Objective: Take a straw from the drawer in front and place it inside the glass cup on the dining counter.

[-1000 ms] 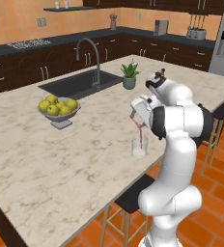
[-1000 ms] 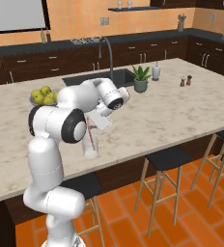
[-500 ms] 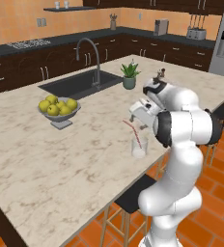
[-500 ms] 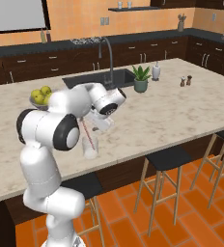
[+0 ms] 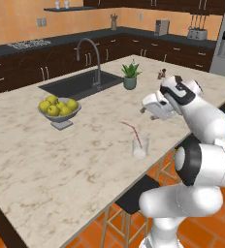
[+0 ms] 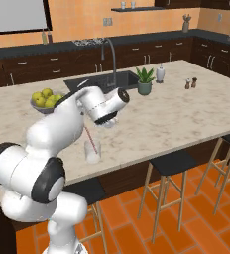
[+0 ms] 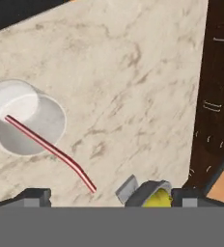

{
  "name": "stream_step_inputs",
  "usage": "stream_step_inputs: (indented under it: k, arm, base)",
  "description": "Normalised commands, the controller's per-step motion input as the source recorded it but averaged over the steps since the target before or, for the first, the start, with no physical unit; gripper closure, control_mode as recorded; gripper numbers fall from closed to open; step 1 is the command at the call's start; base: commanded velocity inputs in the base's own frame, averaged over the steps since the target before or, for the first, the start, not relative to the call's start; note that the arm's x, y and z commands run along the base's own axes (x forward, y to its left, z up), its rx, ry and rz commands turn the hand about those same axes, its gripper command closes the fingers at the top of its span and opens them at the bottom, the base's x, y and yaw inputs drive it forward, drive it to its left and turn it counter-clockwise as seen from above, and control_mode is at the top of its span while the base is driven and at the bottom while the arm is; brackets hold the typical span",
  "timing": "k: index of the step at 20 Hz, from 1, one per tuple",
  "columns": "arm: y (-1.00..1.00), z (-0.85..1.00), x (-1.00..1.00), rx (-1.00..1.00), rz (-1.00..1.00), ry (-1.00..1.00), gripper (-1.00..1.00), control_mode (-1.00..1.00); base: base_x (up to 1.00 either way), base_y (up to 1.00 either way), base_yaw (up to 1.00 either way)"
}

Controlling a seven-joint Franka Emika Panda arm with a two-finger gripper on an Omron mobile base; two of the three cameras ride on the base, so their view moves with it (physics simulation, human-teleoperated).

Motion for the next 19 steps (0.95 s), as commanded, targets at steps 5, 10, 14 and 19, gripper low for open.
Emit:
stream_step_inputs:
  k: [5, 10, 14, 19]
  arm:
    - [0.00, -0.18, -1.00, -0.52, 0.00, -0.88, -1.00, -1.00]
    - [0.14, -0.76, -1.00, -0.77, 0.01, -0.73, -1.00, -1.00]
    - [0.35, -0.99, -0.86, -0.68, 0.05, -0.37, -1.00, -1.00]
    - [0.53, -0.95, -0.31, -0.61, 0.06, 0.01, -1.00, -1.00]
  base:
    - [0.00, 0.00, 0.00]
    - [0.00, 0.00, 0.00]
    - [0.00, 0.00, 0.00]
    - [0.00, 0.00, 0.00]
